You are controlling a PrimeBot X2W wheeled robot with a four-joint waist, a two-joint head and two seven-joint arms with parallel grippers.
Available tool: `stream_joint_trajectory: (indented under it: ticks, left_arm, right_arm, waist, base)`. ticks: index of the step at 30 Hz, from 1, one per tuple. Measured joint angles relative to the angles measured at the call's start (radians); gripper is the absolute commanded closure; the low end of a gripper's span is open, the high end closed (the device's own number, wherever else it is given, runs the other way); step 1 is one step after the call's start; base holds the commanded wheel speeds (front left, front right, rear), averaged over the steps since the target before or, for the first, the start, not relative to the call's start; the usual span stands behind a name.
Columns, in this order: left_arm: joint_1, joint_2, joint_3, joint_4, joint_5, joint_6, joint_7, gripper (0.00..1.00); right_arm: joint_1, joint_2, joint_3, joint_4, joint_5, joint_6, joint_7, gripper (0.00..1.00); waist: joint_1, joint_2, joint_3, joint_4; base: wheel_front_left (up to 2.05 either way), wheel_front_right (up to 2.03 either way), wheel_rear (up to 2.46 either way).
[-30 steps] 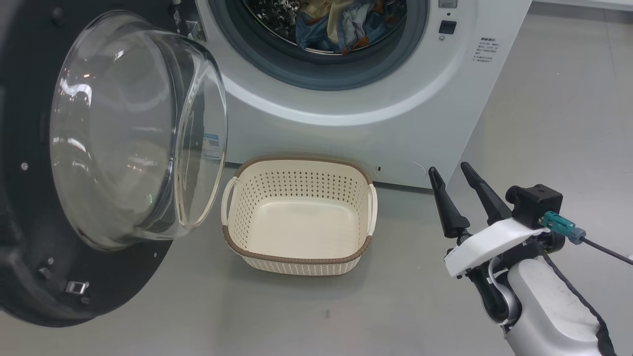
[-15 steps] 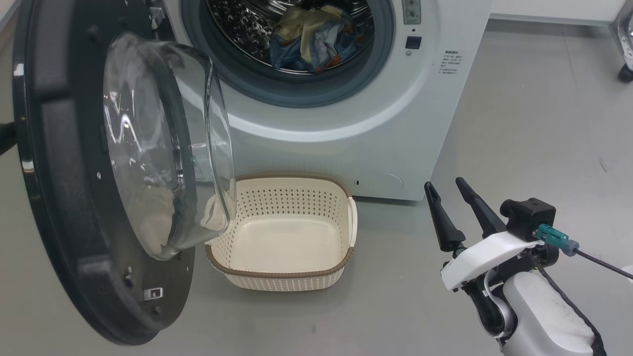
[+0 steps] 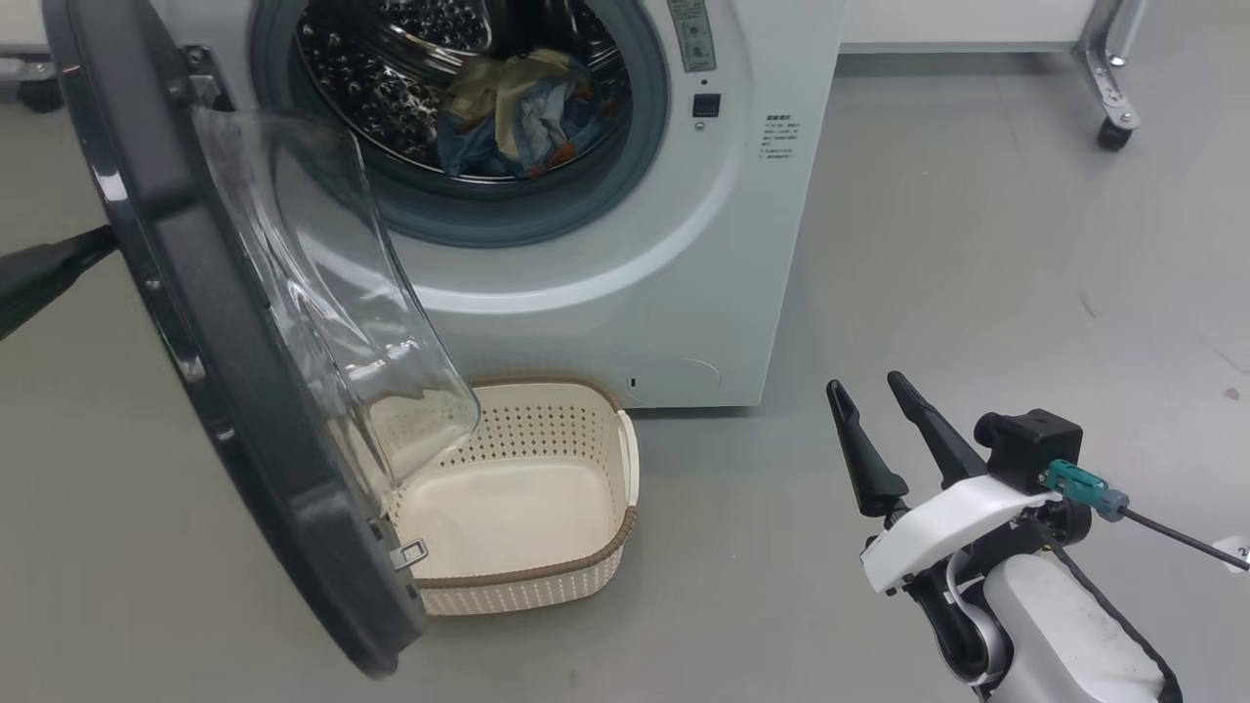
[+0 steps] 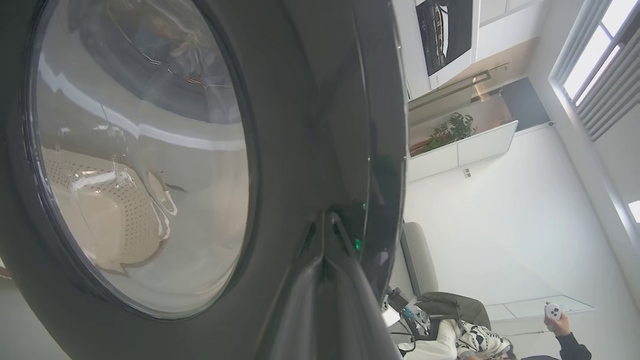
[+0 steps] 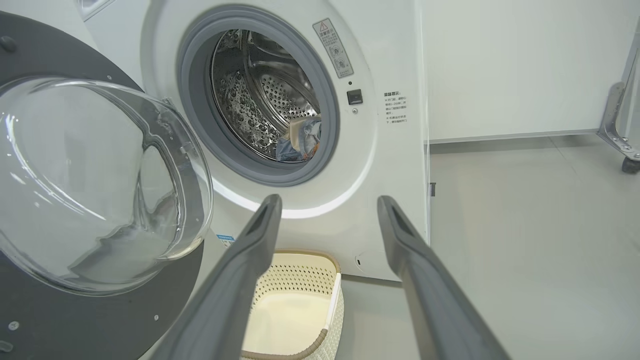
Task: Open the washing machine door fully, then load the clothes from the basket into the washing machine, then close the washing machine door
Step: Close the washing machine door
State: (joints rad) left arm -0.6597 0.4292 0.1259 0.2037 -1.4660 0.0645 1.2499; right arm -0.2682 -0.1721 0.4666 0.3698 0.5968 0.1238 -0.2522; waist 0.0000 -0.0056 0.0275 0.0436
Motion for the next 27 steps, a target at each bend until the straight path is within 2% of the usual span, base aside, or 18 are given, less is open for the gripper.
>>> stream_joint_trajectory:
  ticks: [11,20,27]
  left_arm:
    - [0.011,-0.045,0.000,-0.087,0.001,0.011,-0.042,1.00]
    - [0.011,-0.068,-0.011,-0.120,0.009,0.019,-0.067,1.00]
    - [0.011,-0.085,-0.022,-0.132,0.015,0.019,-0.083,1.00]
  right_arm:
    - [0.000,-0.004,-0.006,-0.010,0.002,0.000,0.000,0.00]
    - [-0.001,-0.010,-0.031,-0.016,0.003,0.000,0.000,0.00]
    - [-0.001,-0.012,-0.043,-0.018,0.003,0.000,0.000,0.00]
  waist:
    - [0.0000,0.0000,0.013,-0.107]
    - [0.0000,0.0000,0.047,-0.149]
    - [0.0000,0.0000,0.056,-0.155]
  base:
    - [0.00,0.00,0.00]
    - [0.00,0.00,0.00]
    - [0.00,0.00,0.00]
